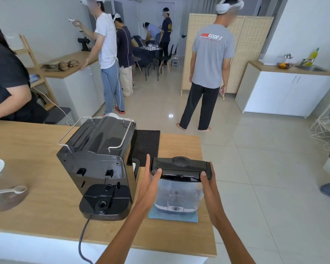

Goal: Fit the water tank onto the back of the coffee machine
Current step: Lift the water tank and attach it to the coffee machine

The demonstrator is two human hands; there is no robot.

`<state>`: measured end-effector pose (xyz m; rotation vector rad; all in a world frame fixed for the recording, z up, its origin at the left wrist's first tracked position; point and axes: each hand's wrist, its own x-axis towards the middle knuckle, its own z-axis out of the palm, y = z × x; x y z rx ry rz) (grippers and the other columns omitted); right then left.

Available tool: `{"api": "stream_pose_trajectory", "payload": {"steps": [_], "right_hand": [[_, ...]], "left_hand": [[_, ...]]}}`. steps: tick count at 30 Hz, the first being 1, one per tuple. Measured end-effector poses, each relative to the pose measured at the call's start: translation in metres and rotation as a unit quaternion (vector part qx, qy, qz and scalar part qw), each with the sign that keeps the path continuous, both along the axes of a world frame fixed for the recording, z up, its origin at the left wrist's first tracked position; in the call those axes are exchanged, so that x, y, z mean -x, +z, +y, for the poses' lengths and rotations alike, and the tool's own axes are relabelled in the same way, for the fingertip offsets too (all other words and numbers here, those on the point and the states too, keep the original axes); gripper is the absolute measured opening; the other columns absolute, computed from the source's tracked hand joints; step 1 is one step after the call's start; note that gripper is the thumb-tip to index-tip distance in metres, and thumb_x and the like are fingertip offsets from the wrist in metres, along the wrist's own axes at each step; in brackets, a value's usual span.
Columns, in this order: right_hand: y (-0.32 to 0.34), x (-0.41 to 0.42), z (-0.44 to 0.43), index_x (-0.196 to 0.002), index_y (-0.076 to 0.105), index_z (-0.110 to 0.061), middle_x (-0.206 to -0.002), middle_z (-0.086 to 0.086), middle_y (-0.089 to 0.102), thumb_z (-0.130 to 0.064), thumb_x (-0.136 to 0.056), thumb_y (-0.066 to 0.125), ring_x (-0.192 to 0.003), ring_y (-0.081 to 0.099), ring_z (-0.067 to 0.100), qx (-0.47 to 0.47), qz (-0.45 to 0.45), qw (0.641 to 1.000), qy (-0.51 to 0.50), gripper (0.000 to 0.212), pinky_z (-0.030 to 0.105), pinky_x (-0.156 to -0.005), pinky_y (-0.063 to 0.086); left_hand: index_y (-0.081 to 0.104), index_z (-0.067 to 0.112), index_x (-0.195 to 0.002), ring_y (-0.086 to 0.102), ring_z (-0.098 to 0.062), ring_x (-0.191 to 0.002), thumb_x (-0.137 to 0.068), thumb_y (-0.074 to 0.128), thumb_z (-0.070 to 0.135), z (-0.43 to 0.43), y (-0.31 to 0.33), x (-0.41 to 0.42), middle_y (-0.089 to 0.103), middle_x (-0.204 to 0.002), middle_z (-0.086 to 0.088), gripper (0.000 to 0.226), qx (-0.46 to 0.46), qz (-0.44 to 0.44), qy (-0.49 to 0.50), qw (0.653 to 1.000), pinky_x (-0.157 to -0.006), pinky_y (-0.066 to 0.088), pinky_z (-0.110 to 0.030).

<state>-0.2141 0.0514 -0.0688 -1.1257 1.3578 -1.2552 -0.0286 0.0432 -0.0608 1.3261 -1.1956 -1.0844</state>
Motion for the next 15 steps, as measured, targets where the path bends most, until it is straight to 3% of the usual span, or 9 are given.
{"api": "stream_pose_trajectory", "payload": {"steps": [1,4,5,8,12,15], "right_hand": [[0.001,-0.003,-0.001,-0.155,0.018,-0.049,-0.150,-0.026,0.033,-0.064,-0.086,0.042,-0.141,0.030,0.003,0.001,-0.016,1.000,-0.004,0.074,0.027,-0.112,0.024],[0.003,-0.010,-0.001,-0.156,0.014,-0.049,-0.151,-0.029,0.030,-0.062,-0.087,0.043,-0.141,0.028,0.000,0.004,-0.049,0.998,-0.024,0.076,0.028,-0.116,0.022],[0.004,-0.012,0.000,-0.156,0.013,-0.048,-0.153,-0.027,0.029,-0.061,-0.087,0.043,-0.142,0.027,0.000,0.007,-0.058,0.998,-0.029,0.077,0.028,-0.116,0.021],[0.008,-0.015,0.006,-0.157,0.014,-0.046,-0.153,-0.028,0.028,-0.055,-0.091,0.043,-0.144,0.027,0.002,0.023,-0.067,0.996,-0.046,0.073,0.030,-0.117,0.022],[0.027,-0.019,0.019,-0.156,0.021,-0.046,-0.139,-0.047,0.035,-0.051,-0.095,0.044,-0.129,0.035,-0.021,0.063,-0.058,0.994,-0.068,0.065,0.029,-0.118,0.024],[0.045,-0.029,0.033,-0.153,0.025,-0.050,-0.132,-0.049,0.043,-0.052,-0.095,0.046,-0.123,0.041,-0.025,0.088,-0.052,0.992,-0.068,0.062,0.021,-0.109,0.031]], "left_hand": [[0.005,0.046,-0.155,0.036,0.035,-0.097,-0.105,0.043,0.031,0.000,0.004,0.003,0.037,-0.132,0.036,0.065,-0.007,0.015,0.004,1.000,-0.100,0.030,-0.014],[0.002,0.048,-0.154,0.039,0.000,-0.127,-0.105,0.044,0.028,0.002,0.011,0.011,0.032,-0.150,0.020,0.068,-0.014,0.050,0.025,0.998,-0.108,0.023,-0.017],[0.002,0.048,-0.154,0.034,-0.008,-0.138,-0.105,0.044,0.028,0.004,0.012,0.013,0.025,-0.156,0.018,0.068,-0.011,0.065,0.033,0.997,-0.113,0.020,-0.024],[0.002,0.049,-0.154,0.005,-0.009,-0.151,-0.104,0.044,0.026,0.008,0.015,0.016,-0.001,-0.165,0.019,0.070,-0.004,0.086,0.044,0.995,-0.119,0.006,-0.045],[0.004,0.054,-0.152,0.002,-0.007,-0.151,-0.104,0.045,0.025,0.020,0.028,0.007,-0.002,-0.159,0.029,0.070,0.010,0.097,0.065,0.993,-0.121,0.003,-0.049],[0.004,0.056,-0.152,0.004,-0.003,-0.149,-0.105,0.042,0.025,0.042,0.050,-0.001,-0.003,-0.162,0.028,0.068,0.015,0.112,0.079,0.990,-0.120,0.004,-0.047]]}}
